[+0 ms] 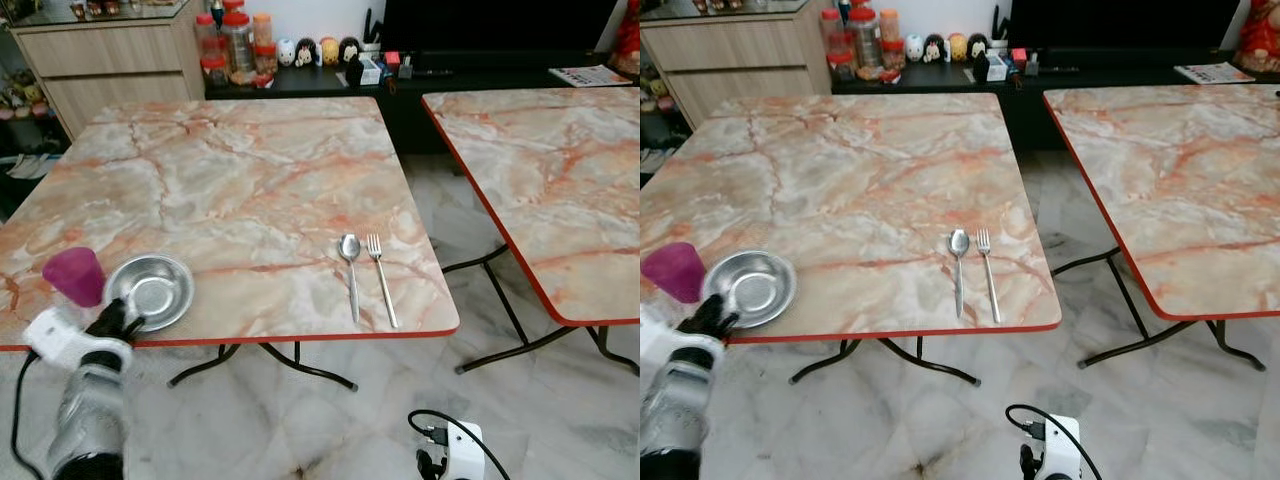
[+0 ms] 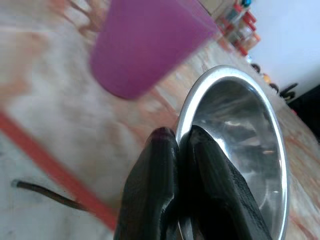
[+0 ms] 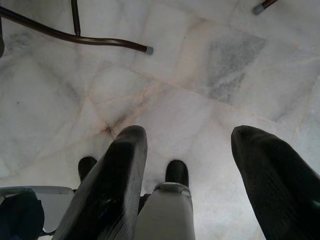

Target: Setting the table

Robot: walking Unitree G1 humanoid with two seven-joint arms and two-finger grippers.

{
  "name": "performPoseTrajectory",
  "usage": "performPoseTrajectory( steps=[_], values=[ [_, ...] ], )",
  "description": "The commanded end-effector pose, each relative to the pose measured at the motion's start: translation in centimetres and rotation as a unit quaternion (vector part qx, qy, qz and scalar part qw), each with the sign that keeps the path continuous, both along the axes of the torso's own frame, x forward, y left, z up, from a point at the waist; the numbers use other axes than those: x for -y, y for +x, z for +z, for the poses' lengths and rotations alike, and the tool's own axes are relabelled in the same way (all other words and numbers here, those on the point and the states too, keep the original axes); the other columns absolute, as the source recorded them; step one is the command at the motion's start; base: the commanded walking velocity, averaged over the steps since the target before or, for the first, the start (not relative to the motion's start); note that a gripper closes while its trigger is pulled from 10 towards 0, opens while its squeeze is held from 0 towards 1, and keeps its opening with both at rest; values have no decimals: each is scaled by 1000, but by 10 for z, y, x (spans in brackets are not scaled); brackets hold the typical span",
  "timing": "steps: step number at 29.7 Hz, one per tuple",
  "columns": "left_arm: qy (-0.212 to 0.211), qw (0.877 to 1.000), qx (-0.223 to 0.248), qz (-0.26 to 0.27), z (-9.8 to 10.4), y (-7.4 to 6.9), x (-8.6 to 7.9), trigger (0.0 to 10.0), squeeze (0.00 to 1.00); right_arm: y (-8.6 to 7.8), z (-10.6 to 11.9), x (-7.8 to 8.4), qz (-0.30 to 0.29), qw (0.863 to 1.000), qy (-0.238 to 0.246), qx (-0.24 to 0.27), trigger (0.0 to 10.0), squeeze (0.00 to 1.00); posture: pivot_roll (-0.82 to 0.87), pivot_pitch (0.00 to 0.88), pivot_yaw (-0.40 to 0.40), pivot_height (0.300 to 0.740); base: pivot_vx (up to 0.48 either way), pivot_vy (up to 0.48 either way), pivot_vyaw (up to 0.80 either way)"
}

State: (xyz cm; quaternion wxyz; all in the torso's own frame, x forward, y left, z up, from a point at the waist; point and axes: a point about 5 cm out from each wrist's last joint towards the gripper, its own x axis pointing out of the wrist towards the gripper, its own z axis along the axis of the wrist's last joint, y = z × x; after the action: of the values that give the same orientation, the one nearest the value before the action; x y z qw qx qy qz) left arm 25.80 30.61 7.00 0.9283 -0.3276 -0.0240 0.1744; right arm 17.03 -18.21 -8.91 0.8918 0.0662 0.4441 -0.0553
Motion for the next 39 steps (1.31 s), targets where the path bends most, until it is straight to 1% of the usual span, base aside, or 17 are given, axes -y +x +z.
performPoseTrajectory(
  steps=[1,2,4,5,6,8,15,21,23,24,26,27,29,34,36,37,39],
  values=[
    [-9,1000,-10,-1,-8,-14,-7,10000,0,0,0,2,4,1000,-4,0,10000,0,67,0,-22,740,0,0,0],
    [-9,1000,-10,-1,-8,-14,-7,10000,0,0,0,2,4,1000,-4,0,10000,0,67,0,-22,740,0,0,0],
    [-17,1000,-8,-18,-13,-28,-12,10000,0,1,1,2,5,1000,-4,3,10000,0,77,0,-30,740,0,0,0],
    [-17,1000,-8,-18,-13,-28,-12,10000,0,1,1,2,5,1000,-4,3,10000,0,77,0,-30,740,0,0,0],
    [-13,999,-15,-31,-15,-35,-16,10000,0,2,1,2,5,1000,-3,4,10000,0,82,0,-36,740,0,0,0],
    [-11,999,-18,-31,-16,-36,-17,10000,0,2,1,2,5,1000,-3,4,10000,0,82,0,-36,740,0,0,0],
    [-10,1000,-10,8,-12,-59,-50,10000,0,1,2,7,-6,1000,-7,6,10000,0,76,0,-38,740,0,0,0],
    [-19,1000,-10,10,-16,-73,-61,10000,0,1,2,11,-16,1000,-9,7,10000,0,72,0,-36,740,0,0,0],
    [-21,999,-27,-3,-24,-82,-61,10000,0,0,2,11,-17,1000,-10,7,10000,0,73,0,-32,740,0,0,0],
    [-21,999,-27,-3,-24,-82,-61,10000,0,0,2,11,-17,1000,-10,7,10000,0,73,0,-32,740,0,0,0],
    [-27,998,-48,-1,-34,-95,-63,10000,0,-1,1,10,-18,1000,-9,7,10000,0,75,0,-28,740,0,0,0],
    [-27,998,-48,-1,-34,-95,-63,10000,0,-1,1,10,-18,1000,-9,7,10000,0,75,0,-28,740,0,0,0],
    [-40,998,-51,14,-42,-107,-67,10000,0,-1,1,9,-19,1000,-8,6,10000,0,77,0,-24,740,0,0,0],
    [-52,994,-77,48,-53,-123,-74,10000,0,-1,1,8,-19,1000,-7,7,10000,0,81,0,-24,740,0,0,0],
    [-42,990,-120,65,-64,-129,-74,10000,0,-1,1,7,-18,1000,-7,7,10000,0,87,0,-27,740,0,0,0],
    [-42,990,-120,65,-64,-129,-74,10000,0,-1,1,7,-18,1000,-7,7,10000,0,87,0,-27,740,0,0,0],
    [-11,983,-167,71,-73,-127,-70,10000,0,0,1,7,-18,1000,-7,8,10000,0,86,0,-28,740,0,0,0]
  ],
)
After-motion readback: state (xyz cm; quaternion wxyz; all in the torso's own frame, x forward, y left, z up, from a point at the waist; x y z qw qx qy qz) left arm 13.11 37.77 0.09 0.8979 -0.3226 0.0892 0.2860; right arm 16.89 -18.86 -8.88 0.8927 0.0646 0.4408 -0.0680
